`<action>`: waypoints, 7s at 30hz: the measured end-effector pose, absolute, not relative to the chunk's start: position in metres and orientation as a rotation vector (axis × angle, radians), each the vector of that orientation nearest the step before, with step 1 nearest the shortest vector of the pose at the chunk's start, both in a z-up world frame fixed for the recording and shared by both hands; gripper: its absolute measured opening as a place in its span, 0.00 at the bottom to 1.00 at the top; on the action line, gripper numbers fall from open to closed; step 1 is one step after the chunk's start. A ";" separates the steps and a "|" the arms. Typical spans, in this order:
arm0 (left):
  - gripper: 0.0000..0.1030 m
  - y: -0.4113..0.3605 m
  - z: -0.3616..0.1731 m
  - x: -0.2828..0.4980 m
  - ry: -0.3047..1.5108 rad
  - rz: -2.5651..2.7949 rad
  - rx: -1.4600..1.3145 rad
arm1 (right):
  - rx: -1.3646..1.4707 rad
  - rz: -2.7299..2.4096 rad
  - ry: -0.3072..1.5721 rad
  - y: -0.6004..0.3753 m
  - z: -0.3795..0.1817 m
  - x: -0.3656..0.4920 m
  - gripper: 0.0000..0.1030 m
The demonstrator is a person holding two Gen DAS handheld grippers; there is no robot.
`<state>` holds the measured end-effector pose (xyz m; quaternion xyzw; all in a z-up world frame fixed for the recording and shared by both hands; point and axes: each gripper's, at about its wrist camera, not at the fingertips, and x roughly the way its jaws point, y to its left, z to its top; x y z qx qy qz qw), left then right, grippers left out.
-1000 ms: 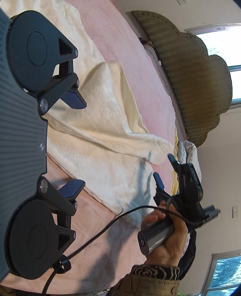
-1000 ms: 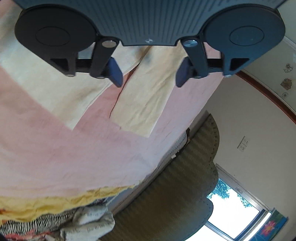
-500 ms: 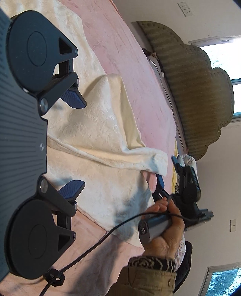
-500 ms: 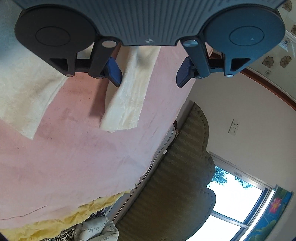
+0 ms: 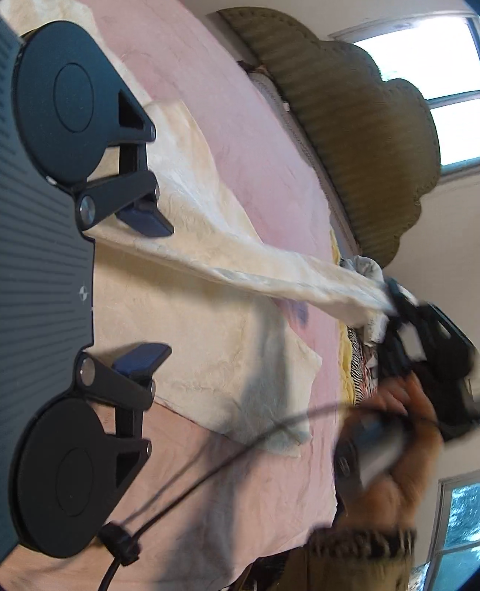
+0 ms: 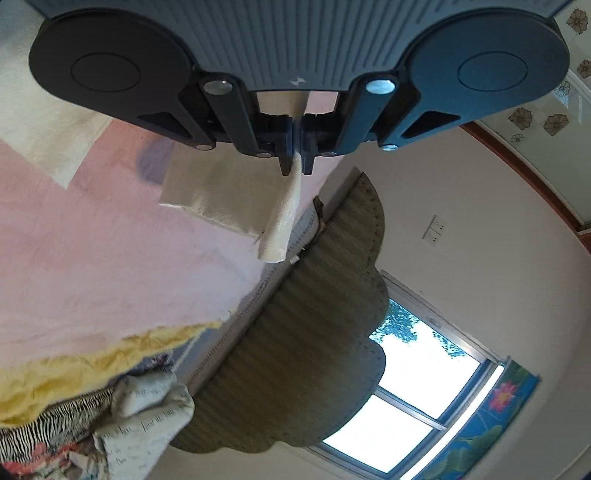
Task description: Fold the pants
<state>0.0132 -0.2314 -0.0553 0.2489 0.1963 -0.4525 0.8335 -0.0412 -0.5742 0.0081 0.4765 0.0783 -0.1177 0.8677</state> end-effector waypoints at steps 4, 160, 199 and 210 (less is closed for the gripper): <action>0.34 -0.225 -0.055 0.024 0.449 -0.944 0.424 | 0.955 -0.239 0.147 -0.570 0.029 -0.078 0.04; 0.91 0.043 -0.034 0.076 0.621 -0.294 0.188 | 0.028 0.268 0.712 -0.221 0.002 0.025 0.31; 0.96 -0.028 -0.015 0.124 0.566 -0.381 0.199 | -0.011 0.153 0.594 -0.220 -0.001 0.022 0.44; 0.97 -0.066 -0.054 0.164 0.595 -0.316 0.324 | -0.066 0.167 0.641 -0.210 -0.024 0.015 0.44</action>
